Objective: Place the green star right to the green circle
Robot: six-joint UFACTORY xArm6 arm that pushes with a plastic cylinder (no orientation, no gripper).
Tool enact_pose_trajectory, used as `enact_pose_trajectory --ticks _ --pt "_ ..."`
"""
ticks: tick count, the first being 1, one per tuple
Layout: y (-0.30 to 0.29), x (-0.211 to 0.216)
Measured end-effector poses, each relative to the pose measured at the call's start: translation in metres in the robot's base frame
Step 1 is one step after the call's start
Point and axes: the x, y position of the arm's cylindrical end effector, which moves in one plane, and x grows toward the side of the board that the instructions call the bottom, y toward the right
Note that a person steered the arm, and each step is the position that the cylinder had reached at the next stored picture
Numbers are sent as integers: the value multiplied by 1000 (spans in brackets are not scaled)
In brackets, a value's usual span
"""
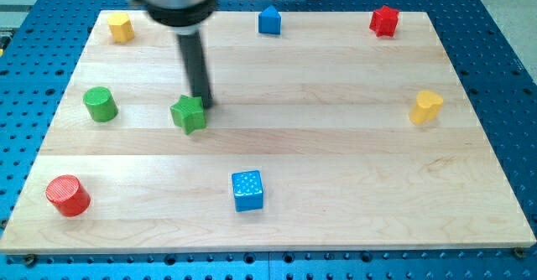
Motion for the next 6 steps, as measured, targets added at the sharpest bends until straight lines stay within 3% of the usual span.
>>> enact_pose_trajectory --ticks 1,2,3,4,5,6 --pt "-13 38" --pt "-79 77" --pt "-117 42" --pt "-93 41" --pt "-38 5" --pt "-92 -8"
